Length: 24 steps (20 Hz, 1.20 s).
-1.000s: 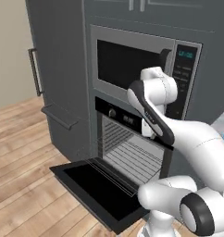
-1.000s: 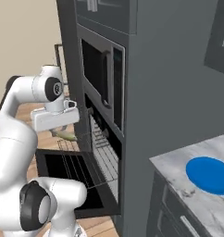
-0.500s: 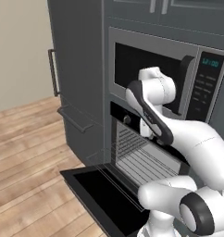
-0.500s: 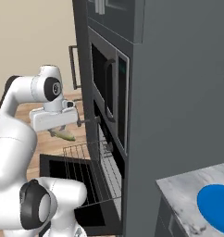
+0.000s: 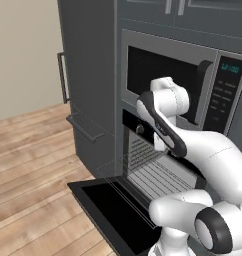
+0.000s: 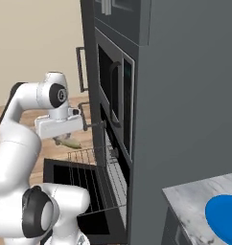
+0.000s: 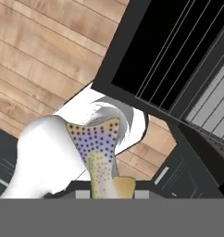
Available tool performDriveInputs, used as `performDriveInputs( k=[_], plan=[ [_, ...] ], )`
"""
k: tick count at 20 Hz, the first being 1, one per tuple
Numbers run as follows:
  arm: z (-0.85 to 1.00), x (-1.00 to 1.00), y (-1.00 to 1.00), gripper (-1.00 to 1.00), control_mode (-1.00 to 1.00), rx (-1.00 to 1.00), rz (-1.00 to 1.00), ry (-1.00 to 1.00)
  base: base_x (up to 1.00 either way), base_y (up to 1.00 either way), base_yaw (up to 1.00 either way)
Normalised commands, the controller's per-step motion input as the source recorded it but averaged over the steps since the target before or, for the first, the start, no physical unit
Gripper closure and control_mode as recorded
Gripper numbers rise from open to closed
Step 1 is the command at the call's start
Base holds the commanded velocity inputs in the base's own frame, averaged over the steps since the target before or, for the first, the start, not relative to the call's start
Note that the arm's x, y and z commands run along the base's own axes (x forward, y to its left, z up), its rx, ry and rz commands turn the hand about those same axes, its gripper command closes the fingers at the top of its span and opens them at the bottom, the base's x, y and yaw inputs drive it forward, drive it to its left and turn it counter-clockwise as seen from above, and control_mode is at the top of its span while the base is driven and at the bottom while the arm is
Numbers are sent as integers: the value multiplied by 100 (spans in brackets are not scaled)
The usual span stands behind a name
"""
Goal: Place the fish on the rack of the oven, and slide the rack back inside. Close the oven door.
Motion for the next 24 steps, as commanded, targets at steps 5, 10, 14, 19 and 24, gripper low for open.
performDriveInputs(
  k=[5,10,14,19,24],
  plan=[
    [-81,17,-25,100,-100,0,3,17,0,0,0],
    [-80,49,0,100,-100,0,2,14,0,0,0],
    [-82,62,1,100,-100,0,3,17,0,0,0],
    [-76,58,0,100,-100,0,2,7,0,0,0],
    [-67,32,1,100,-100,1,0,0,0,0,0]
  ],
)
